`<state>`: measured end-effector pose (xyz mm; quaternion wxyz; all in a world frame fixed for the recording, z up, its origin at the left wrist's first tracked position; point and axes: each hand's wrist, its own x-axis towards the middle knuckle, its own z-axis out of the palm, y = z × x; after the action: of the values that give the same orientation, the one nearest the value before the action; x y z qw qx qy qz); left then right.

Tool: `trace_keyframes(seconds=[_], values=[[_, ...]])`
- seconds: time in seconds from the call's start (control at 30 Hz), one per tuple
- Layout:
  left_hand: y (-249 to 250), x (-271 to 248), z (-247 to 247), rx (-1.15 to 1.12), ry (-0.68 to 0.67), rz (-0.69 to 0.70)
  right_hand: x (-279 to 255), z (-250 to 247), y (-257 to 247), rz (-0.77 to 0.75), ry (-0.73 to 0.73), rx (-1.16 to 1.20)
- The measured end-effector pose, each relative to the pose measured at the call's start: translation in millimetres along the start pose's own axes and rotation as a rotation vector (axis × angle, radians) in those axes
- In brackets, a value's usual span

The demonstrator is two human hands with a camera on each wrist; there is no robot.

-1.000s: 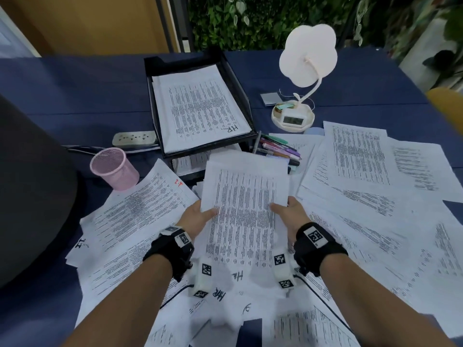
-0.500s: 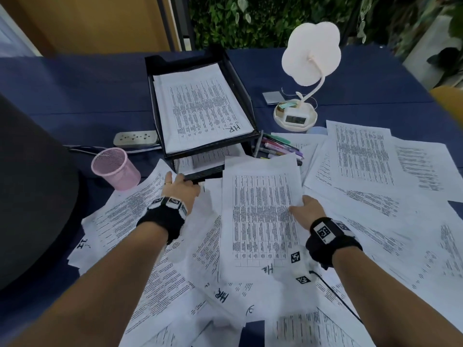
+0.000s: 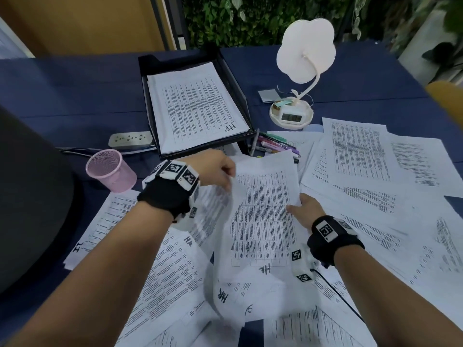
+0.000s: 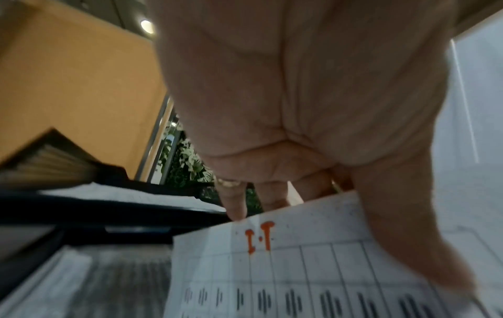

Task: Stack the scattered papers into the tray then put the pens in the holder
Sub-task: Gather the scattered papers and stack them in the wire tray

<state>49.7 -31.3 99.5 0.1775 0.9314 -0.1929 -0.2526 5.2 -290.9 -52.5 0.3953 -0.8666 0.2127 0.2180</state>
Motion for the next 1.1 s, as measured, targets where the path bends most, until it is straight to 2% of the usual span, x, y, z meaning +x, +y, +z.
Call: trace_keyframes(seconds=[0.07,0.13,0.27,0.43,0.5,0.63,0.7,0.83,0.93,1.0,1.1], values=[[12.2,5.7,0.9,-0.119,0.068,0.063,0.4,-0.7,2.0,0.003,-0.020,0.040],[20.6,10.5,2.8,-0.195,0.199,0.103,0.1,-2.3,3.6,-0.003,-0.046,0.095],[32.2,15.0,0.5,-0.173,0.516,0.155,-0.6,-4.9,6.7,-0.011,-0.086,0.191],[43.7,9.2,-26.2,-0.149,0.714,0.229,1.0,-3.4,6.4,0.002,-0.084,0.277],[44.5,9.4,-35.5,-0.142,0.697,0.225,-8.5,-7.7,-3.7,0.004,-0.051,0.344],[39.4,17.9,-29.8,-0.115,0.415,0.139,-15.9,-13.1,-6.9,0.150,-0.069,0.406],[37.2,25.0,-18.7,-0.069,0.321,0.116,-4.3,-10.7,4.7,0.171,-0.121,0.541],[33.3,38.8,4.7,0.071,0.307,0.112,-4.7,-11.5,4.7,0.153,-0.210,0.608],[29.5,44.6,24.0,0.087,0.279,0.155,-12.0,-11.9,-1.8,0.161,-0.262,0.643],[27.4,44.5,32.5,0.072,0.245,0.182,-18.0,-14.9,-6.5,0.082,-0.273,0.526],[21.1,38.6,39.0,0.024,0.230,0.180,-17.9,-16.7,-3.0,-0.013,-0.180,0.341]])
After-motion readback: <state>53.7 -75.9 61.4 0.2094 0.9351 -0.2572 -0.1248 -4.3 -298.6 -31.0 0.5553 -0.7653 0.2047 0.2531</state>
